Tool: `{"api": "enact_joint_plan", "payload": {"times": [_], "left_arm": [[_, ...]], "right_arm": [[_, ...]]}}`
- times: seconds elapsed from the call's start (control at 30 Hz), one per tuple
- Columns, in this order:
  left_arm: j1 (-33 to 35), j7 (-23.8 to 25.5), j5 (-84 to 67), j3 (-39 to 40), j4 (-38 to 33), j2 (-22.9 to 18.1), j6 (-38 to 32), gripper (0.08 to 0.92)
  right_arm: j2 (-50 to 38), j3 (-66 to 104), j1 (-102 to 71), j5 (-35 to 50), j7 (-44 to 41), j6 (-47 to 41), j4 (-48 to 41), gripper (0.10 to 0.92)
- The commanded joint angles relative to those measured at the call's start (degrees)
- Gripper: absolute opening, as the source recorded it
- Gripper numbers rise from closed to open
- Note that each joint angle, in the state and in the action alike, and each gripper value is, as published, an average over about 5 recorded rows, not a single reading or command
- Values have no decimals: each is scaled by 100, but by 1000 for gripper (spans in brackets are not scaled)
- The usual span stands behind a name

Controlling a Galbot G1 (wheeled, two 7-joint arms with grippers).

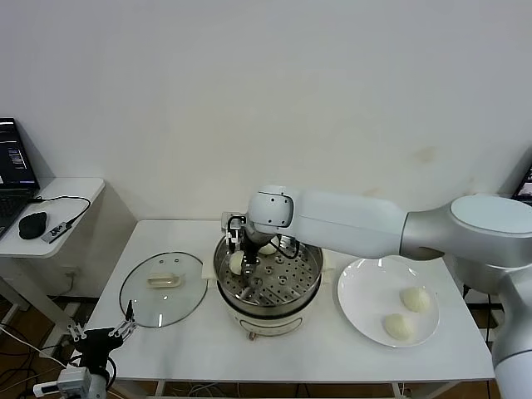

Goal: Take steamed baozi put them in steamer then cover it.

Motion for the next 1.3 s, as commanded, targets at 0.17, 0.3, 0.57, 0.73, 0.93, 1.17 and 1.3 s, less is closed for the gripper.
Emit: {"api": "enact_joint_plan", "payload": {"times": [0.17,0.3,0.57,0.73,0.93,1.17,1.3], "left_arm": [[4,4,-11,-5,-9,11,0,823],[-2,7,-8,7,-18,20,4,823],[-5,10,9,50,-20,52,8,823],[-6,10,44,142,-15,54,8,823],[-4,11,108,242,-9,41,14,823],[26,8,160,275,7,7,18,823],[45,7,201,312,23,-12,21,823]], "right_arm": [[-425,-25,526,-492,-821,142,366,821],[-1098,-92,941,-1063,-1535,610,723,823],[-2847,-33,1414,-1523,-2252,1437,1714,823],[-3966,58,1321,-1968,-2473,1838,2171,823],[-4895,34,808,-2723,-2431,2182,2417,823],[-5392,806,-662,-3412,-2307,2325,2447,823],[-5537,1466,-1555,-3738,-2286,2364,2376,823]]}}
